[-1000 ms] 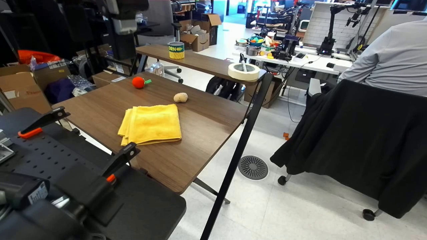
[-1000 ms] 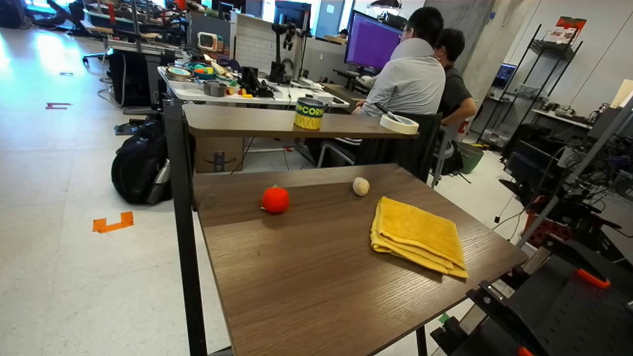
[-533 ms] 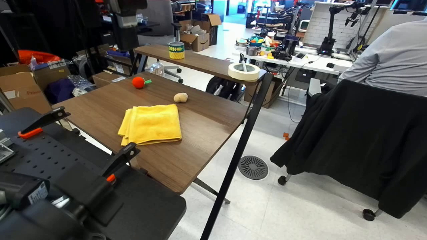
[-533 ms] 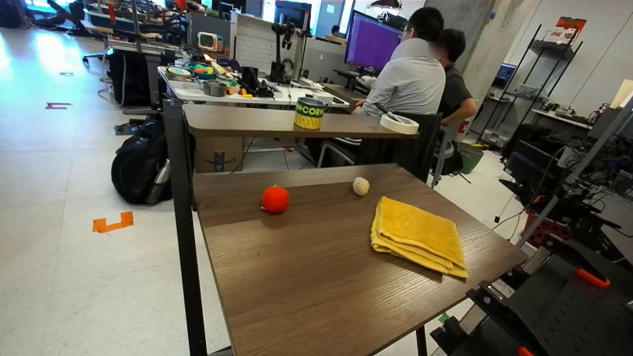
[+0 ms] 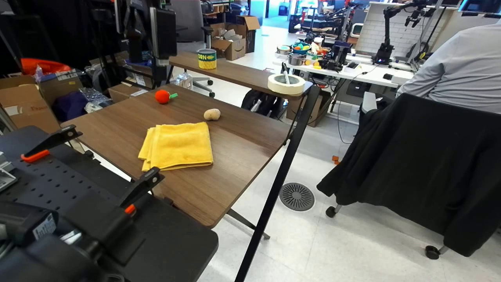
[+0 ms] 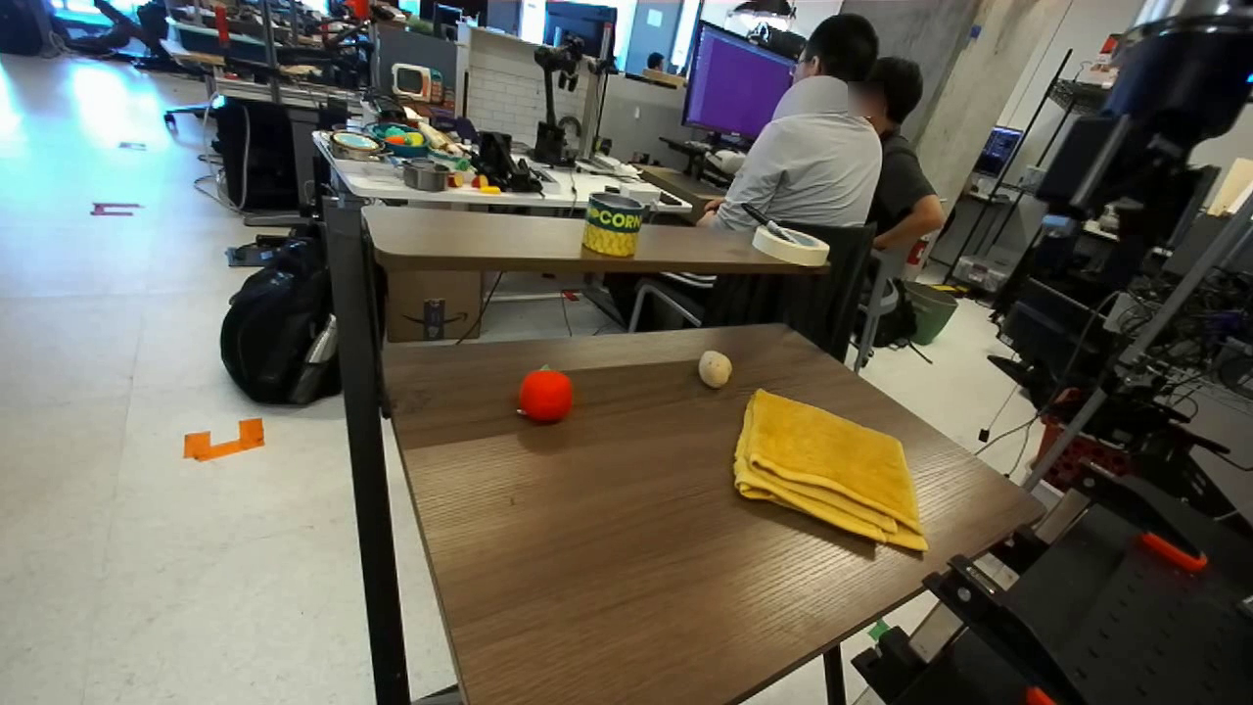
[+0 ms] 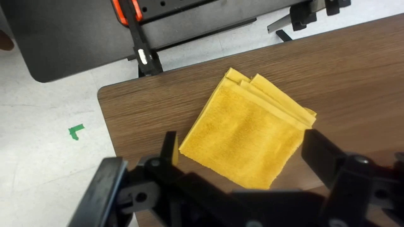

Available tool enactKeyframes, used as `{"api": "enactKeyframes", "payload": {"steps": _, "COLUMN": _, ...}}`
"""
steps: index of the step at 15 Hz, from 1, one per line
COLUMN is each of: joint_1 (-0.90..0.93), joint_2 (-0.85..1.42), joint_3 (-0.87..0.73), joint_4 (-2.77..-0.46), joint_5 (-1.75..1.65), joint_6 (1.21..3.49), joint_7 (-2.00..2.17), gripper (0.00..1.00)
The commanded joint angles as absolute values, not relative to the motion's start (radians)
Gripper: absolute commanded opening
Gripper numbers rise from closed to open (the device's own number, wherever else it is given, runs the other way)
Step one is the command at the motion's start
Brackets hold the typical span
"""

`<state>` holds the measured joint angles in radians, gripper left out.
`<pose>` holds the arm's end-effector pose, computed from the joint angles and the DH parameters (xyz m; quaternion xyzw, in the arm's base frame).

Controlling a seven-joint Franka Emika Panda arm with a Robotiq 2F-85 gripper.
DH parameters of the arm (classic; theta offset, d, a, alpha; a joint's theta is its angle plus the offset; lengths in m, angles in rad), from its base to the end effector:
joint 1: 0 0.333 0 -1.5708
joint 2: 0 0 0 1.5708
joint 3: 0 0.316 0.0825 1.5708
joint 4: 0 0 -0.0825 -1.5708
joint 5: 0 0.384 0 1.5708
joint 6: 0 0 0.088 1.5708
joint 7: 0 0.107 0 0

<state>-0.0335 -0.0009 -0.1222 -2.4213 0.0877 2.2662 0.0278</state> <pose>0.4630 -0.0704 0.2960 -0.9891 0.1217 0.0748 0.0363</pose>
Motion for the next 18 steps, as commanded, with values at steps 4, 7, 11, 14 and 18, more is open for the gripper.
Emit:
{"api": "enactKeyframes", "payload": {"steps": 4, "joint_1": -0.054, "joint_2": 0.421, "joint_3": -0.052, "joint_4": -2.108, "joint_5": 0.248, "joint_6": 2.404, "joint_7": 0.077, "gripper": 1.00}}
{"api": "enactKeyframes", "payload": {"steps": 7, "joint_1": -0.048, "joint_2": 0.372, "joint_3": -0.059, "joint_4": -2.178, "joint_5": 0.201, "joint_6": 2.395, "joint_7": 0.069, "gripper": 1.00}}
{"api": "enactKeyframes", "payload": {"steps": 11, "joint_1": -0.049, "joint_2": 0.347, "joint_3": -0.060, "joint_4": -2.187, "joint_5": 0.201, "joint_6": 2.394, "joint_7": 0.068, "gripper": 1.00}}
{"api": "enactKeyframes", "payload": {"steps": 14, "joint_1": -0.004, "joint_2": 0.366, "joint_3": -0.081, "joint_4": -2.271, "joint_5": 0.133, "joint_6": 2.563, "joint_7": 0.145, "gripper": 1.00}}
{"api": "enactKeyframes", "payload": {"steps": 18, "joint_1": 0.060, "joint_2": 0.486, "joint_3": -0.097, "joint_4": -2.313, "joint_5": 0.028, "joint_6": 2.774, "joint_7": 0.264, "gripper": 1.00}}
